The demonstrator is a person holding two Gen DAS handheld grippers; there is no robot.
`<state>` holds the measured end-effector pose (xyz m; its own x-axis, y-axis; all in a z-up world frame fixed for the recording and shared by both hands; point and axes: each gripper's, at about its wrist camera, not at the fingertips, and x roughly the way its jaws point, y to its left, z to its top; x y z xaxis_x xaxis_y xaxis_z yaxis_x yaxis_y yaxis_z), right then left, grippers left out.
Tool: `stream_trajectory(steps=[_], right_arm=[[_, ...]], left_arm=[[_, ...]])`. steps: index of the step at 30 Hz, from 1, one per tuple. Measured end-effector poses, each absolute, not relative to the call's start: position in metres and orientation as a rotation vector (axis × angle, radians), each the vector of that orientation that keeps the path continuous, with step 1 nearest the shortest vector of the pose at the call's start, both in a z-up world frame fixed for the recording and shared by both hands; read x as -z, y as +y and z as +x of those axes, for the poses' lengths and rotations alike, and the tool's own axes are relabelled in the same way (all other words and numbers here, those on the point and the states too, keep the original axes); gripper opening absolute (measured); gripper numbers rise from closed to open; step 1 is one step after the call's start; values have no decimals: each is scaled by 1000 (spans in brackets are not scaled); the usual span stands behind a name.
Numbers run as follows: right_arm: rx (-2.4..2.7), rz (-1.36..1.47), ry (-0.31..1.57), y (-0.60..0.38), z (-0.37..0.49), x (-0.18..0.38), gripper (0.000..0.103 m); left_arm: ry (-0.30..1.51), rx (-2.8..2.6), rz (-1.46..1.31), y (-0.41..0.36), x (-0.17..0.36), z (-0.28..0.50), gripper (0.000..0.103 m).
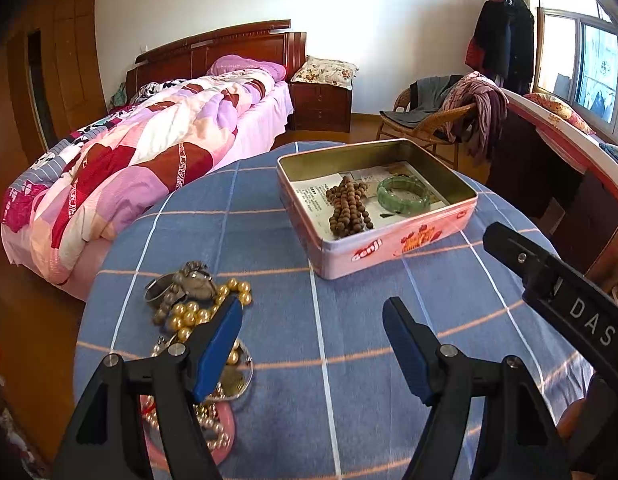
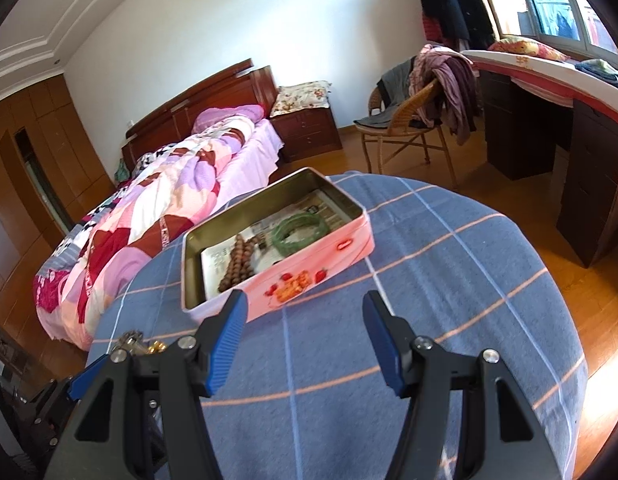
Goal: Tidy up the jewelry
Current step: 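Move both tools back to the gold pearl necklaces and watch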
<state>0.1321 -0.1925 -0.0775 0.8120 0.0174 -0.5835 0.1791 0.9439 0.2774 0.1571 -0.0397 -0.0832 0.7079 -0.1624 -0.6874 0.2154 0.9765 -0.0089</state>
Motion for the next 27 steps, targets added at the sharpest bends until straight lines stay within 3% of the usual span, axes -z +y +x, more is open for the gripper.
stream_trajectory(steps=[9, 18, 23, 27], right_arm=[[31, 294, 638, -175, 117, 79, 63], [-82, 264, 704, -146, 120, 94, 63], [-184, 254, 758, -123, 123, 103, 52], [-317, 249, 798, -96, 124, 109, 51]], left_arm=[[767, 261, 87, -19, 95, 127, 73], [762, 211, 14, 60, 101, 106, 73], [770, 114, -18, 102, 106, 106, 72], [782, 89, -37, 118, 111, 107, 72]])
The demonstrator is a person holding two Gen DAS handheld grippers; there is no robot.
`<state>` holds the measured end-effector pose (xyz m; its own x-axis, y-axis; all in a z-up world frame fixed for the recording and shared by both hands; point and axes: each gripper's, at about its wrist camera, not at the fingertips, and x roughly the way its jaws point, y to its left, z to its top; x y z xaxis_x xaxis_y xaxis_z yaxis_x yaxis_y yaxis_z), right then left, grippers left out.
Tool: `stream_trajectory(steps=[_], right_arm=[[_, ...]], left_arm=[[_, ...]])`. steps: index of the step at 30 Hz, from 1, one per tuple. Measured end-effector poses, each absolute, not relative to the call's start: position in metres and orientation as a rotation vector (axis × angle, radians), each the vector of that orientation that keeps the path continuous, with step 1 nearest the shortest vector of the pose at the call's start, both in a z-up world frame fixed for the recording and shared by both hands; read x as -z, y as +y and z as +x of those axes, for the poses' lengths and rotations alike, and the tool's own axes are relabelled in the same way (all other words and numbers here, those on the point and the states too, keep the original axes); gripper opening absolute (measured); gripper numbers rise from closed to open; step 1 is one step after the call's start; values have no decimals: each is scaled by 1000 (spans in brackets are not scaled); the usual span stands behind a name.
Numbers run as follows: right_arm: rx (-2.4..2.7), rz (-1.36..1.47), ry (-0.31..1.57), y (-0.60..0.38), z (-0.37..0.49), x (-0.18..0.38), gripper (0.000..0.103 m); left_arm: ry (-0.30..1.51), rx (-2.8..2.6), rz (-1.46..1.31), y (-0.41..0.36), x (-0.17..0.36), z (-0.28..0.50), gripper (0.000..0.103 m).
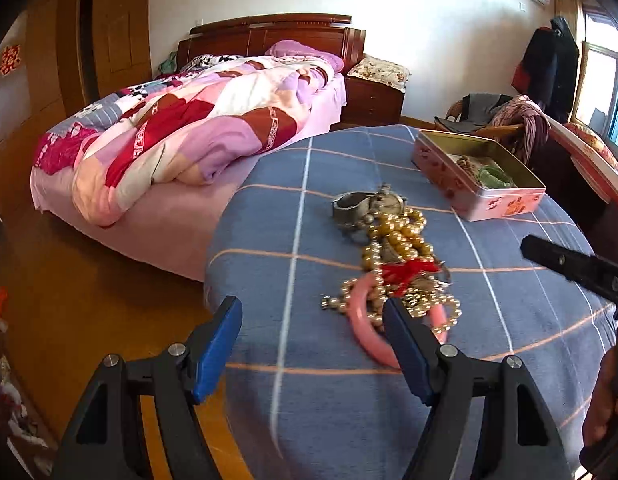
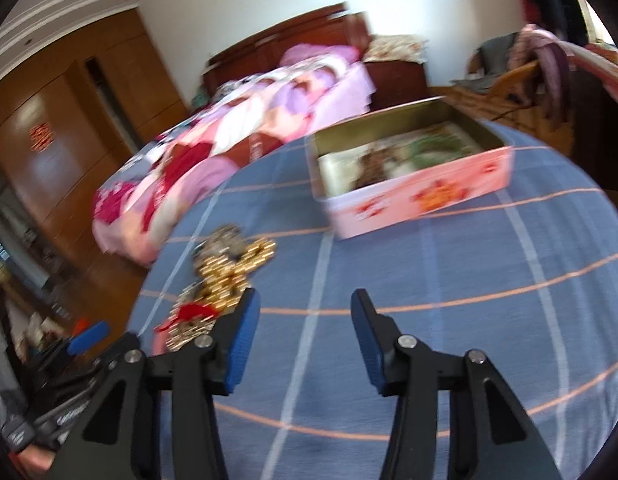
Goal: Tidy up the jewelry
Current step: 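Move both tools back to the gold pearl necklaces and watch, then grasp a dark bead strand with the left tool while the right tool grasps a red-tasseled necklace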
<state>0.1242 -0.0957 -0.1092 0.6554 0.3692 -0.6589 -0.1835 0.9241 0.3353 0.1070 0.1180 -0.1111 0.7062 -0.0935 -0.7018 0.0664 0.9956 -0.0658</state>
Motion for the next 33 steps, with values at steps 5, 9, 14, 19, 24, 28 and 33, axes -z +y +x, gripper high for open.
stream_trajectory(steps=[5, 9, 14, 19, 24, 28, 33], right_arm=[[-432, 236, 833, -64, 130, 113, 50], [-475, 204, 868, -42, 139, 121, 42], [-483, 158, 910, -21, 158, 135, 42], [-512, 164, 928, -14, 161, 140, 22], [-501, 197, 861, -28, 154, 125, 12], [-478, 253, 798, -50, 148, 105, 12], [-447, 318, 756, -75, 146, 91, 12]], left_arm=[[782, 77, -32, 125, 115, 107, 73], [770, 69, 4, 126, 116, 106, 73], [782, 65, -29, 135, 116, 108, 73], [782, 46, -36, 142, 115, 106, 73], [789, 39, -51, 146, 117, 108, 73], [789, 51, -55, 143, 117, 110, 73], [778, 89, -42, 133, 113, 111, 72]])
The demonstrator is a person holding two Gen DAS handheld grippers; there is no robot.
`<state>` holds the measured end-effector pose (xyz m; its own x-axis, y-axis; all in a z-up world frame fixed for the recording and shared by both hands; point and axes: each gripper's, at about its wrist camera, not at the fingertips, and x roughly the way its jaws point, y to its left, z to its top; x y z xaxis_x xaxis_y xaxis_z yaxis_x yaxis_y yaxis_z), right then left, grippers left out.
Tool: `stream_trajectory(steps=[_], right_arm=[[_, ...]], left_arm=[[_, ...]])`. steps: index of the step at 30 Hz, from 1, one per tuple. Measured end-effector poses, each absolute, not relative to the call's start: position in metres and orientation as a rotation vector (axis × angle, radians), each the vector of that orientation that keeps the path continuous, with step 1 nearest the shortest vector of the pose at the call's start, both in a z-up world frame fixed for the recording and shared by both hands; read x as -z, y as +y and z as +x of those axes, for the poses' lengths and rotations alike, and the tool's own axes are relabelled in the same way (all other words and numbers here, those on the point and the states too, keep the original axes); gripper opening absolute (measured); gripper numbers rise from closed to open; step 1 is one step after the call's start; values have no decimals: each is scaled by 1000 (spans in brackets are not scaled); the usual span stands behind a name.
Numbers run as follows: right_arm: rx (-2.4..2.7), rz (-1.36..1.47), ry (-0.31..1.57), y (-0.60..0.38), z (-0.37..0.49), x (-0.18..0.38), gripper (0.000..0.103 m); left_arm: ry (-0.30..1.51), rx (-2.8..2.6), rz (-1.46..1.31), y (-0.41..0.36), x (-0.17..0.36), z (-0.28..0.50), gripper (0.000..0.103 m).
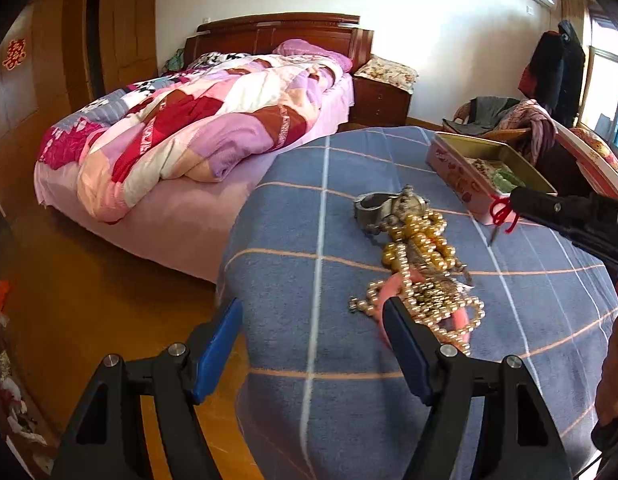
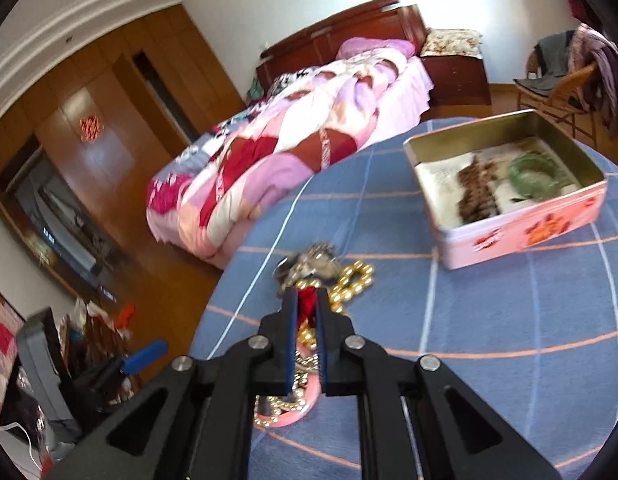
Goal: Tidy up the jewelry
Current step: 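Grasp a dark bead strand with the left tool while the right tool grasps a red-tasseled necklace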
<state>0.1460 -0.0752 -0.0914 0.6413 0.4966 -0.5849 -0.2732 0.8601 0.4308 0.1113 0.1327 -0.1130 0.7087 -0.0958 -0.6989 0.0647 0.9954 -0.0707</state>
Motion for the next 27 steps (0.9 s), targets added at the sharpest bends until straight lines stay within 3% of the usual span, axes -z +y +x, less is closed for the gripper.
stream_trajectory(steps=[9, 11, 13, 21, 23, 27], right_arm=[[-407, 331, 717, -85, 143, 80, 12], [-401, 320, 713, -87, 141, 79, 12], [-395, 313, 709, -89, 139, 78, 12], [-373, 358, 713, -106, 140, 80, 12], [-371, 365, 712, -109, 140, 81, 12], [-367, 371, 706, -113, 140, 81, 12]], left_arm=[[711, 203, 5, 100, 90, 157, 72], [722, 248, 8, 91, 90, 173, 63], [761, 258, 10, 83, 96, 190, 42], [841, 277, 128, 53, 121, 220, 38], [854, 291, 78, 59, 121, 225, 13], [860, 327, 9, 70, 117, 225, 9]])
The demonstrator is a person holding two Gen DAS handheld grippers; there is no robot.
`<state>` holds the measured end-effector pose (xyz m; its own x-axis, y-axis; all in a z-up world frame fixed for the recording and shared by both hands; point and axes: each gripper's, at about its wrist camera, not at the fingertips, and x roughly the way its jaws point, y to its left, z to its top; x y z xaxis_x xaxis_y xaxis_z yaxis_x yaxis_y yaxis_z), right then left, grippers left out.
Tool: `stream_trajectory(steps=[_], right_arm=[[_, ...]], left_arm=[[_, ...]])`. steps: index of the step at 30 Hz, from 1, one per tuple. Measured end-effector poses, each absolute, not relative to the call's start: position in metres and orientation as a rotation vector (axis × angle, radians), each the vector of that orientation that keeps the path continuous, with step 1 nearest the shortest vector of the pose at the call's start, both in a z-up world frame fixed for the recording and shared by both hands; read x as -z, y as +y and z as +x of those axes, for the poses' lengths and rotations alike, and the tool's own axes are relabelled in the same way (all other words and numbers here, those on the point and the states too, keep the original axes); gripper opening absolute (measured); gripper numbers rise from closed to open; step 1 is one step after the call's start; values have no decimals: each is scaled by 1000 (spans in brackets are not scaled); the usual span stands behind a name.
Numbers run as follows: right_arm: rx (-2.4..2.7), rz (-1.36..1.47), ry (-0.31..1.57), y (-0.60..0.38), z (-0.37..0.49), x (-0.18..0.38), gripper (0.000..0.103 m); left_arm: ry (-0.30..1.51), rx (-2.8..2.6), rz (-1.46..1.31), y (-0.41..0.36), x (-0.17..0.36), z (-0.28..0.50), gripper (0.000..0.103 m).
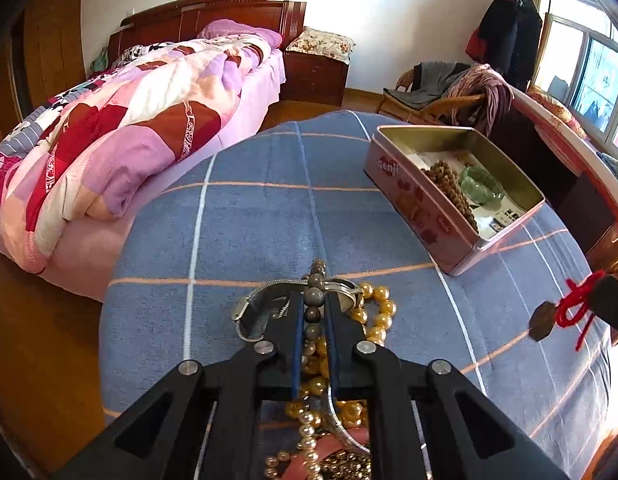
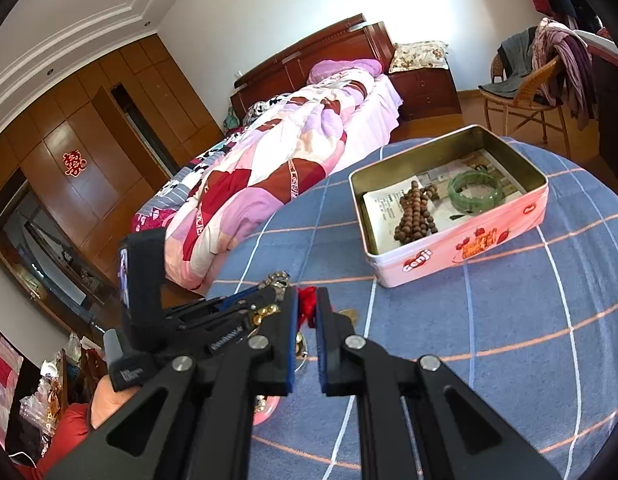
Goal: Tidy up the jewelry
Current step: 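Grasp a dark bead strand with the left tool while the right tool grasps a red-tasseled necklace, then lower both held necklaces into the pink tin and open both tools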
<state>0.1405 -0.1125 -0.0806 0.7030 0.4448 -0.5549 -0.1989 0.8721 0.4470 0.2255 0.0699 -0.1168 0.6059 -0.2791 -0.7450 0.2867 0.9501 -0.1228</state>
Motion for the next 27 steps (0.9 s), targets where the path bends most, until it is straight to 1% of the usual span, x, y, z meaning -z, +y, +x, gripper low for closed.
stream_trajectory(steps=[10, 18, 22, 27], right_arm=[[-347, 404, 688, -124, 140, 77, 12], [-321, 439, 647, -146, 133, 66, 12], [-297, 458, 645, -155, 134, 67, 12], [-289, 474, 632, -165, 133, 64, 12]], left_arm=[[721, 477, -162, 90, 54, 196, 9], [654, 612, -263, 87, 27, 178, 9], [610, 617, -191, 74, 13, 168, 8], [605, 647, -193, 66, 7, 164, 9]])
